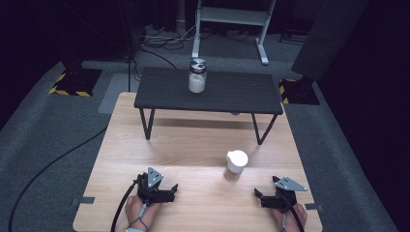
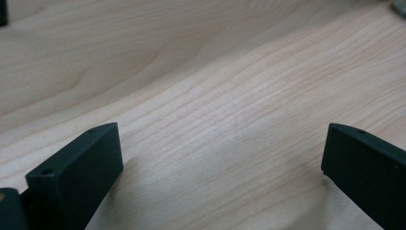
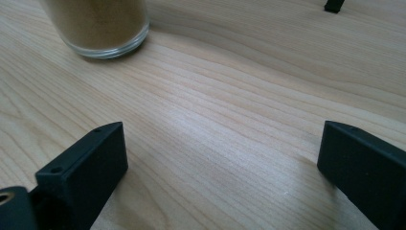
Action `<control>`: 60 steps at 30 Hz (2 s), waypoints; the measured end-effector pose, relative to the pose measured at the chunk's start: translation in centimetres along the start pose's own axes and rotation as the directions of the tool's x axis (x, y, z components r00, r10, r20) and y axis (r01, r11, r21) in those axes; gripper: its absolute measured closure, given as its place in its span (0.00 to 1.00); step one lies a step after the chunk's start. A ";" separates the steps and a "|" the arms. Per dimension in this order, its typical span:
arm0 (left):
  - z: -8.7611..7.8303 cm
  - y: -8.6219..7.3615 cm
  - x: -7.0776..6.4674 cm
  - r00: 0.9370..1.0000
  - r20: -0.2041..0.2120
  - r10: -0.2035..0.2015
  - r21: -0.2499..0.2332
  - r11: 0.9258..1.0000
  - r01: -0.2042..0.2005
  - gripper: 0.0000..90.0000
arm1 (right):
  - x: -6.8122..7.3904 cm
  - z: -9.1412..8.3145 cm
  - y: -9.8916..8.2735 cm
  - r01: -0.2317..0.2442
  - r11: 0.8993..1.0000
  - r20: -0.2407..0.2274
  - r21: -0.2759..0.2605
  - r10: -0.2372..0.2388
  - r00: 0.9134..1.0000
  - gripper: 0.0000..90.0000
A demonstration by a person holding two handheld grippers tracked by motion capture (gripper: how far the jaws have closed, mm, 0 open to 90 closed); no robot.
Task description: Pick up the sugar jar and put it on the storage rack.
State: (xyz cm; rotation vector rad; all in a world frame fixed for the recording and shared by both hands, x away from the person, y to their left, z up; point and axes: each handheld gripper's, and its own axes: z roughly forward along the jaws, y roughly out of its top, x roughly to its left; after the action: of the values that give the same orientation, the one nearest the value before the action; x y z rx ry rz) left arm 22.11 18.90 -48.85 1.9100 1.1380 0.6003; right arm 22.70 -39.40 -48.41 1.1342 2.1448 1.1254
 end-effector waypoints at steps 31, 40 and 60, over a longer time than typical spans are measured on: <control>0.3 -0.2 -0.7 1.000 -0.015 -0.008 -0.015 1.000 0.008 0.00 | -0.5 0.0 0.0 0.015 1.000 -0.030 0.002 -0.015 0.999 0.03; 0.3 -0.2 -0.7 1.000 -0.015 -0.008 -0.015 1.000 0.008 0.00 | -0.8 0.1 0.1 0.023 1.000 -0.045 0.001 -0.023 0.999 0.02; 0.3 -0.2 -0.7 1.000 -0.016 -0.008 -0.015 1.000 0.007 0.00 | -0.8 0.2 0.1 0.026 1.000 -0.046 0.000 -0.026 0.999 0.03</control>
State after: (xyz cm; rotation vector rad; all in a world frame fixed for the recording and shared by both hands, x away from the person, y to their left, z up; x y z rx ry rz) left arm 21.87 18.21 -49.18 1.8909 1.1471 0.6188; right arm 23.29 -39.93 -48.39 1.0880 2.1890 1.1501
